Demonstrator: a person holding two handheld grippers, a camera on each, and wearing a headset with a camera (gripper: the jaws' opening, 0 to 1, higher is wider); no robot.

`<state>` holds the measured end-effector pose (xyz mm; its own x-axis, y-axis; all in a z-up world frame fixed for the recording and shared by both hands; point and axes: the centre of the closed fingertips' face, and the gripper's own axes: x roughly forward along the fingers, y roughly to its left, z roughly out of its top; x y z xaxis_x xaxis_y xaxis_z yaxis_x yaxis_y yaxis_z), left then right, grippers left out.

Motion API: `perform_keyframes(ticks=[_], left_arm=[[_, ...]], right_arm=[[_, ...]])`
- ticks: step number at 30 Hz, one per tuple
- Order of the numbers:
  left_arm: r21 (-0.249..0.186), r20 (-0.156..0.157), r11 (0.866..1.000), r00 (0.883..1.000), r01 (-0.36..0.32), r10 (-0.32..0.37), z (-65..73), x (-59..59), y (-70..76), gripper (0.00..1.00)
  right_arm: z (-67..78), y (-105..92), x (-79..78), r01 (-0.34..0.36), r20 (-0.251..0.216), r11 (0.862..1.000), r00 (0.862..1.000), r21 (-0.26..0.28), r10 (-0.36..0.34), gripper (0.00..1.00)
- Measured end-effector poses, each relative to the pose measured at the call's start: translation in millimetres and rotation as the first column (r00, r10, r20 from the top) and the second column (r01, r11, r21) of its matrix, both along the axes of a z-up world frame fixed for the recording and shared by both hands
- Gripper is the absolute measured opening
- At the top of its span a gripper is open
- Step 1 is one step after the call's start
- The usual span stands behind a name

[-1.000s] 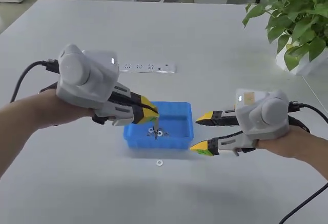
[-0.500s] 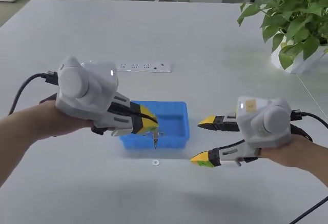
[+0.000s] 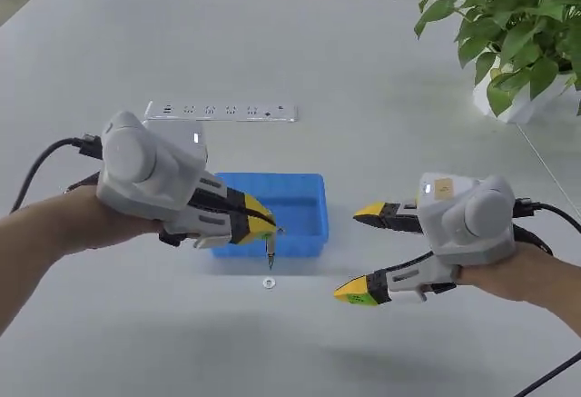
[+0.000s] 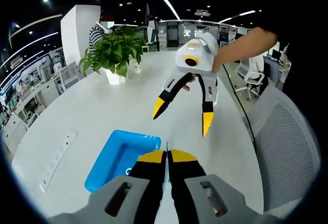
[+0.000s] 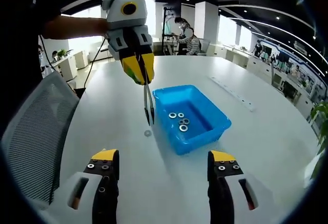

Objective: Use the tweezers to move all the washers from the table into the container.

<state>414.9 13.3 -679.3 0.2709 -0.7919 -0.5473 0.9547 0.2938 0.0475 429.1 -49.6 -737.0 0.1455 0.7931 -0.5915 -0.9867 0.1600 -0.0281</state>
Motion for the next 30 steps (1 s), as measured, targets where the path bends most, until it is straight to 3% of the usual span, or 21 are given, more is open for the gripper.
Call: perform_keyframes(ticks=[11, 30], left_arm=[[0.01, -0.019, 1.0, 1.0, 0.009, -0.009, -11.8, -6.4, -1.0, 0.06], [0.014, -0.038, 1.0, 0.999, 0.005, -0.004, -23.6, -9.1, -0.3, 0.06]], right_arm=[[-3.9, -3.2, -3.1, 0.023, -0.013, 1.0, 1.0, 0.0, -0.023, 0.79], [-14.3, -3.7, -11.0, 0.013, -0.033, 1.0, 0.999, -0.017, -0.014, 0.78]])
